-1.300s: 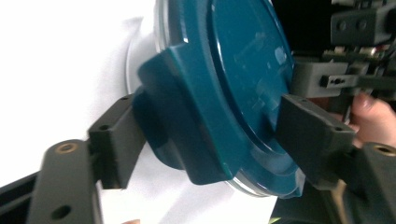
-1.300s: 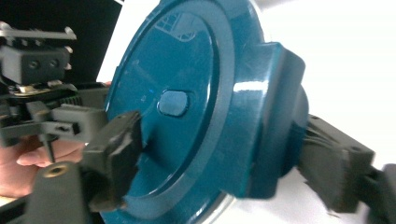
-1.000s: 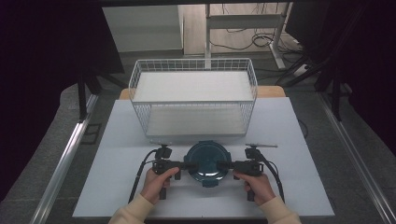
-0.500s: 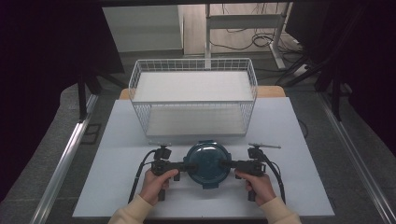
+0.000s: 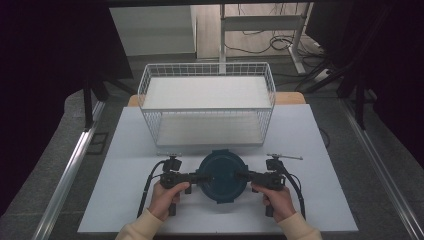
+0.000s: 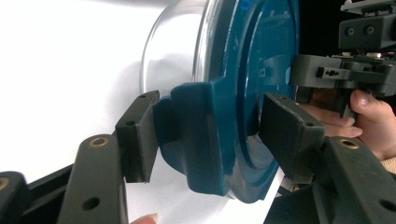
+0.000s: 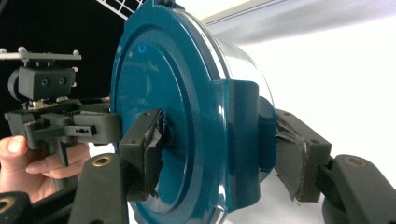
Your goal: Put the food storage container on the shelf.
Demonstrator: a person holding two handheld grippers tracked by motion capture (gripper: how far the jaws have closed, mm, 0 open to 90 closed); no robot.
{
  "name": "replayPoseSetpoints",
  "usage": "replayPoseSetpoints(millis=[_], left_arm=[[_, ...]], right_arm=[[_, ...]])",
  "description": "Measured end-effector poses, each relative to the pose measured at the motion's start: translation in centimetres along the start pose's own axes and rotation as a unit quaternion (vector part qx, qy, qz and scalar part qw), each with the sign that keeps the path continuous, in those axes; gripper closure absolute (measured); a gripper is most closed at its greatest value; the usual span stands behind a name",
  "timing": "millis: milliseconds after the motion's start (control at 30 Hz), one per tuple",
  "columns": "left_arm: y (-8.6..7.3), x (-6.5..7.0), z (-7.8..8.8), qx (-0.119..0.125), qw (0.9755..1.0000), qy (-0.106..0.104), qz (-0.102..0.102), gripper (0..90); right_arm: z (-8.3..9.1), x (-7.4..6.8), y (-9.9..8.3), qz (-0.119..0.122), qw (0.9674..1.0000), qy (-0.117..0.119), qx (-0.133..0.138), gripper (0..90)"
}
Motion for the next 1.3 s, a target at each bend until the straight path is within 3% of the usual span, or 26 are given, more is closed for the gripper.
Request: replayPoseSetpoints(millis=[567,767,1300], left_arm=[[1.2,1.7,1.8,0.024,0.9995,0.002,-0.019,41.0],[1.7,2.6,2.5,0.031,0.9987,0.003,-0.04,41.3],[3.1,3.5,3.9,0.05,0.9972,0.006,-0.056,41.2]], right_arm=[[1.3,-2.5,0.1,0.059,0.998,0.006,0.02,38.6],[2.1,-3.6,0.2,0.081,0.9963,0.01,0.029,38.6],[2.9,-5.7,1.0,0.11,0.9929,0.012,0.045,38.6]])
Point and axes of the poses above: each handheld gripper's, and its own axes: z roughly backward along the jaws, y roughly out of its top, x roughly to its right, the point moved 10 cm from there along -z, roughly forward along the jaws, and after that the axes turned 13 degrees about -z, right-handed, at the moved point
